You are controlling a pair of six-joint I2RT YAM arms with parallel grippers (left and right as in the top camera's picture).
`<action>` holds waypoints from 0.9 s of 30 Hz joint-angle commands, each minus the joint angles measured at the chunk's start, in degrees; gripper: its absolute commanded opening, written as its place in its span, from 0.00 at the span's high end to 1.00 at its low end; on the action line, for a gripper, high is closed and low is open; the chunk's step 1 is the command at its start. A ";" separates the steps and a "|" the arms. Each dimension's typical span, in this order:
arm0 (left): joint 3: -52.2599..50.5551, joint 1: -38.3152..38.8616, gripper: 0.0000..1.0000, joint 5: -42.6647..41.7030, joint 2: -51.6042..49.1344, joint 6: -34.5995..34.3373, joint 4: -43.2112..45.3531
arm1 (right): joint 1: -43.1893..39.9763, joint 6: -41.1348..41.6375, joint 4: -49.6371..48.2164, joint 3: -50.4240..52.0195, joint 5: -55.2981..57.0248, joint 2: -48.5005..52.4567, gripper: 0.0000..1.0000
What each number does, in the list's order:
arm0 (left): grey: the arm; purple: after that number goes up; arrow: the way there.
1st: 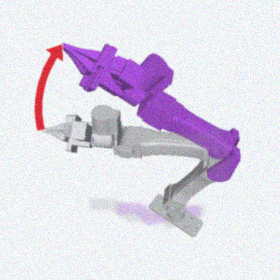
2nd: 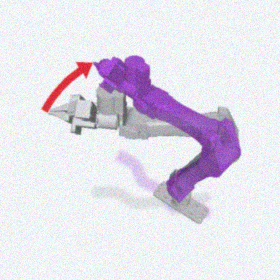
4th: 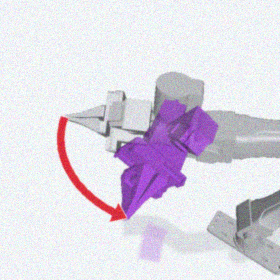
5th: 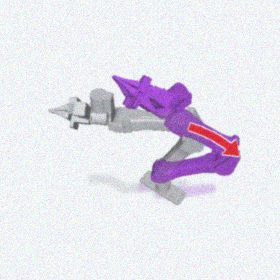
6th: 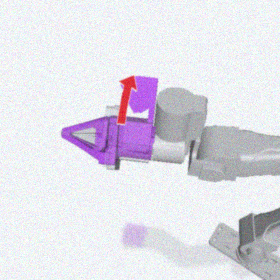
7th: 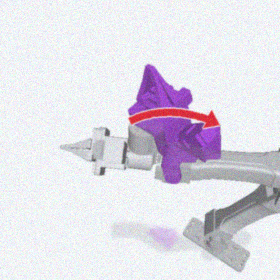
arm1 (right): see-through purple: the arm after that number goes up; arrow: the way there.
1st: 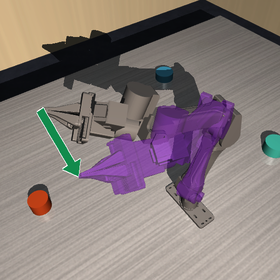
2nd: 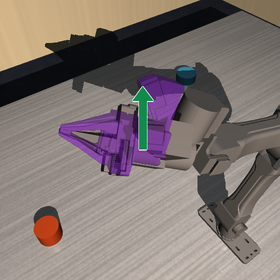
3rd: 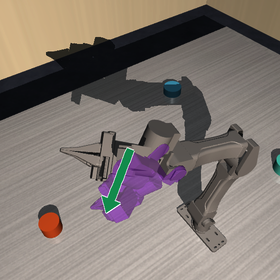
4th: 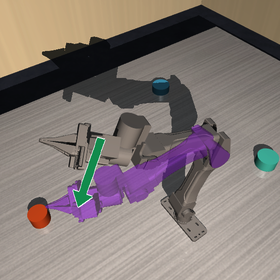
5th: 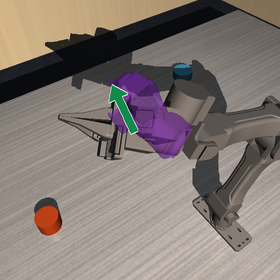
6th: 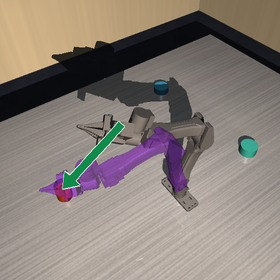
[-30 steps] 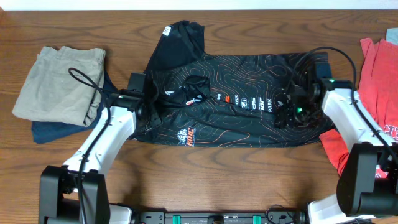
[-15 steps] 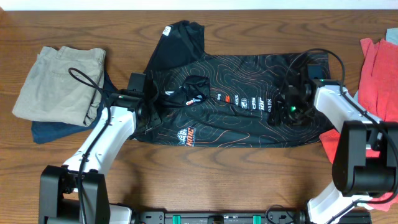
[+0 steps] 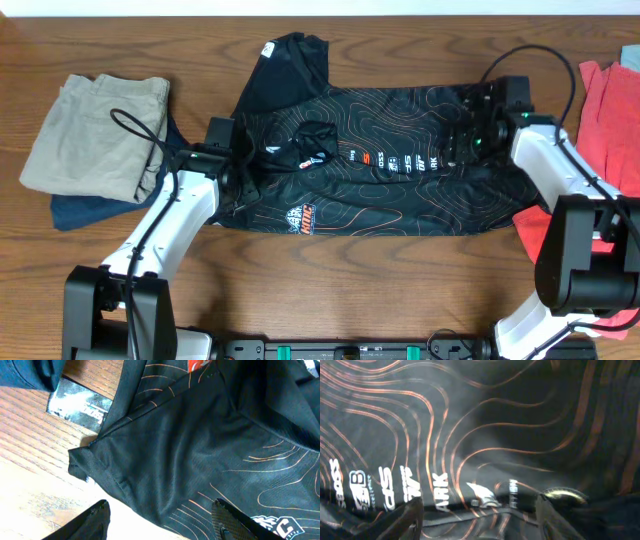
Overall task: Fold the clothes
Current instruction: 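Pull the jersey's sides outward with both grippers to flatten it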
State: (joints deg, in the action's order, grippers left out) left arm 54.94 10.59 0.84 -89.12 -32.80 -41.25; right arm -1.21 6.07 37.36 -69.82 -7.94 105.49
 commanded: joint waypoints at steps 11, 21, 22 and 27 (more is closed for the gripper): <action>-0.04 -0.24 0.33 -1.68 -0.39 10.49 6.29 | -1.09 4.63 19.85 -7.08 17.38 -1.75 0.25; -0.09 -0.24 0.33 -1.68 -4.11 11.61 9.20 | -3.32 4.66 6.40 8.66 16.50 -1.60 0.29; -0.09 -0.24 0.33 -1.70 -4.85 11.63 9.51 | -3.34 4.68 4.94 9.94 16.52 -1.60 0.29; -0.09 -0.24 0.33 -1.79 -8.61 11.80 9.18 | -3.56 5.88 2.45 13.42 16.87 -1.60 0.28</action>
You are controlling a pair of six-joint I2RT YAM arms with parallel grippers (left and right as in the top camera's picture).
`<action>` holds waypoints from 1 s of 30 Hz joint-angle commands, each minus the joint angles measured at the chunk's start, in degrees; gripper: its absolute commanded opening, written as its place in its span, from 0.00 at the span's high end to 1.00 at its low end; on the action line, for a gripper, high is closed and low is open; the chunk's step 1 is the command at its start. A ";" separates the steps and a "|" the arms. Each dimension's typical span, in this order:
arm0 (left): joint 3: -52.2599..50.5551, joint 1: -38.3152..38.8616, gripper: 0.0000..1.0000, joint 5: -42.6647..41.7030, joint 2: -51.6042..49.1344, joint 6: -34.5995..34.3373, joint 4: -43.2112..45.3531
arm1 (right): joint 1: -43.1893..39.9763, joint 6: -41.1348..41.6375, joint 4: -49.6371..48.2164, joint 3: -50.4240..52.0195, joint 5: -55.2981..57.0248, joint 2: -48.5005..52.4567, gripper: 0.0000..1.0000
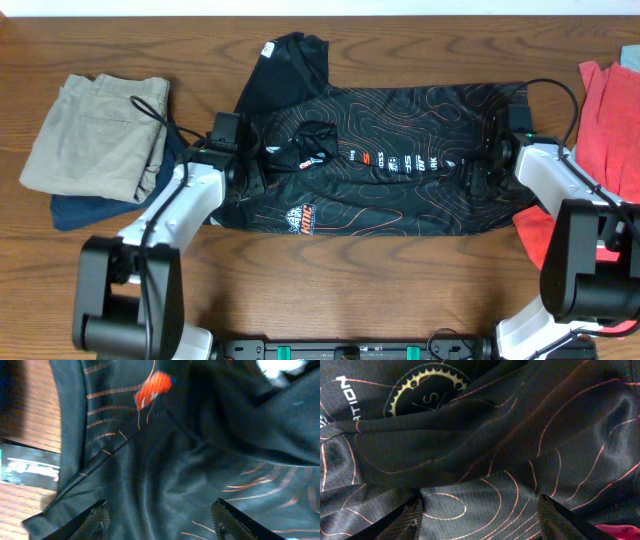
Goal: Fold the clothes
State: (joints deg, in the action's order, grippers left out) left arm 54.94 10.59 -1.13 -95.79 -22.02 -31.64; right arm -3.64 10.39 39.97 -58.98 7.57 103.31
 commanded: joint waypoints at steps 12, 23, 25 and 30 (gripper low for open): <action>-1.33 -0.28 0.34 -2.73 -4.83 0.11 -13.31 | -8.00 6.78 11.74 4.44 3.89 0.52 0.25; -1.11 -0.28 0.36 -2.73 -1.70 -3.54 -21.92 | -10.56 6.71 12.79 4.04 1.75 -0.31 0.21; -0.24 -0.28 0.36 -2.73 1.14 -3.26 -22.12 | -10.56 6.71 13.16 3.23 0.48 -1.75 0.20; 7.19 -0.28 0.33 -3.04 9.75 1.33 -20.74 | -10.56 5.31 14.03 -1.31 -4.09 -8.44 0.13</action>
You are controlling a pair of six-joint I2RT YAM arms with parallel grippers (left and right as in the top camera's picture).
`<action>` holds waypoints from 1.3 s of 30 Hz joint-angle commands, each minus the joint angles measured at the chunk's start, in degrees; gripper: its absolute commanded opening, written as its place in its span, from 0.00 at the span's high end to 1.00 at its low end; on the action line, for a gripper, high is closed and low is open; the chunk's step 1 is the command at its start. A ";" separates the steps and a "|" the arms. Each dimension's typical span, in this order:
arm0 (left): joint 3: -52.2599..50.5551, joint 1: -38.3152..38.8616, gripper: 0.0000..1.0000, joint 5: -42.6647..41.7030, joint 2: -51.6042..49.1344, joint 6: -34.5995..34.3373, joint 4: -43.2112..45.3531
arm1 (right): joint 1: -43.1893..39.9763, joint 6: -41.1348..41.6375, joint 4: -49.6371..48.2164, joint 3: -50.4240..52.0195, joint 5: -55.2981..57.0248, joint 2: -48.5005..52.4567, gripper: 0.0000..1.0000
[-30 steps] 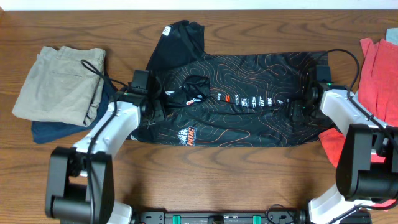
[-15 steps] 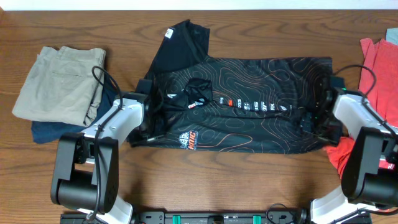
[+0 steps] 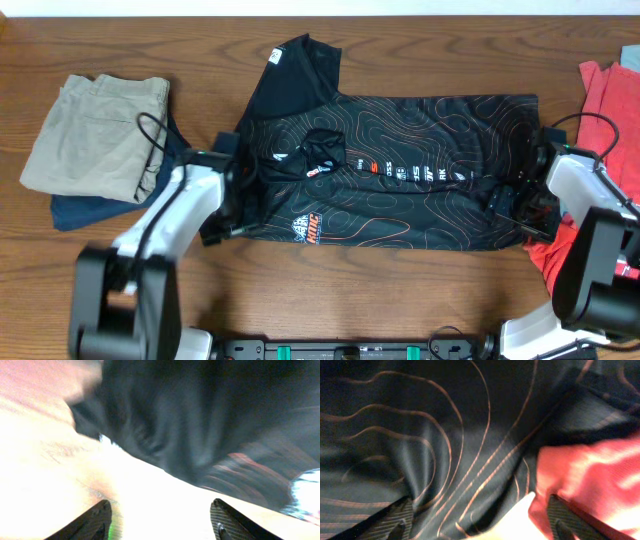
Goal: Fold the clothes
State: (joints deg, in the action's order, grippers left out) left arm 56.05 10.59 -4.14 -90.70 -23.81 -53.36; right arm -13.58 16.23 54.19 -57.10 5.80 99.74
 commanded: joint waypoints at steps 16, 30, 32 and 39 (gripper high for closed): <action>26.86 -4.31 0.13 -2.86 -16.61 15.32 35.30 | 0.92 -12.68 -1.01 -8.63 -21.53 -17.90 0.07; 30.97 -6.34 0.13 -8.39 -37.03 16.68 54.12 | 1.33 -12.66 1.64 -8.61 -21.51 -17.88 0.06; 31.78 -6.12 0.13 -10.47 -38.77 16.20 53.66 | 1.33 -12.68 1.75 -8.61 -21.49 -17.88 0.05; 31.82 -3.56 0.13 -13.27 -41.35 15.65 51.04 | 1.33 -12.70 0.92 -8.61 -21.24 -17.88 0.04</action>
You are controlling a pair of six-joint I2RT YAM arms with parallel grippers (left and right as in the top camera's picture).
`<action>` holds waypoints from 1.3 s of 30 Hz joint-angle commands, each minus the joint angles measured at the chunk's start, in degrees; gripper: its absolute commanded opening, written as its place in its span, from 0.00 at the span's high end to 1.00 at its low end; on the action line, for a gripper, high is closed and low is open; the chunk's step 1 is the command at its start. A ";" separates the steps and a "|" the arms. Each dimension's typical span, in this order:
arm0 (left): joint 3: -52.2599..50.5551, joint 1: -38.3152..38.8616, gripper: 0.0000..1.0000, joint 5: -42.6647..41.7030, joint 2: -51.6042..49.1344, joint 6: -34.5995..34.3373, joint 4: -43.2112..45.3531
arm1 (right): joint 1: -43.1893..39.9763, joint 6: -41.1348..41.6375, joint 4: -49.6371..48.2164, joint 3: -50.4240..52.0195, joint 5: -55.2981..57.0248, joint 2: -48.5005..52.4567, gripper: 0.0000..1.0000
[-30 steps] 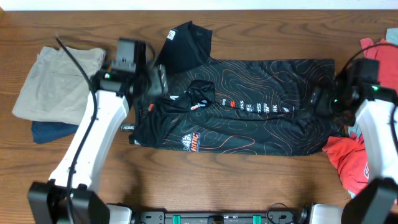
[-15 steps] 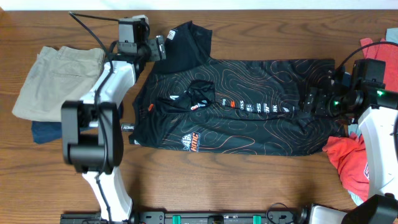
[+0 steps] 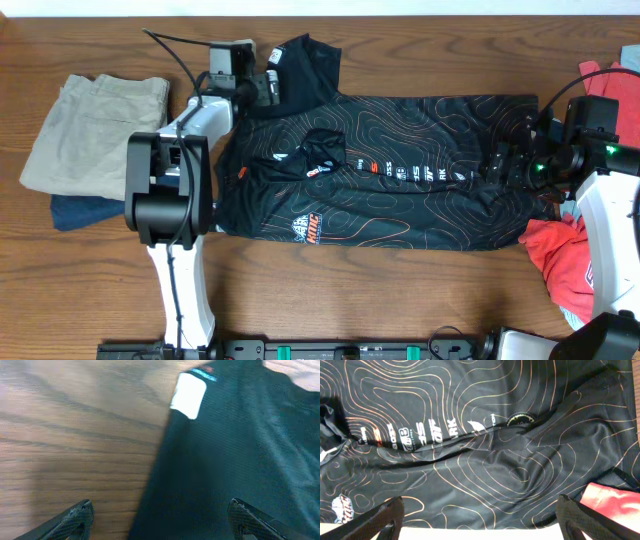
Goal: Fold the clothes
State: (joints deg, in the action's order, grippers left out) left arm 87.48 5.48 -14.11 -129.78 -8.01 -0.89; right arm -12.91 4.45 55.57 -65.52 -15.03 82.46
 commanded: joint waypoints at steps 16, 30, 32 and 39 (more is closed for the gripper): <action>0.42 7.02 0.80 1.75 -2.47 0.28 -3.87 | 0.66 -0.92 -4.17 -0.20 0.02 -0.42 0.03; 0.42 6.05 0.89 -0.50 8.20 -2.16 -12.46 | 0.66 -1.95 -23.91 -0.20 7.41 12.66 0.05; 0.42 6.05 0.90 -1.14 9.18 -2.16 -13.92 | 0.59 -1.38 -29.16 -0.20 8.57 15.34 0.05; 0.42 5.88 0.90 -1.09 9.99 -2.14 -18.21 | 0.48 0.26 -44.30 -0.20 10.25 23.56 0.10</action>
State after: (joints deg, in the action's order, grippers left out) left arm 87.83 11.73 -14.79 -119.98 -9.41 -18.22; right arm -12.91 3.66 12.95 -65.49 -6.76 103.72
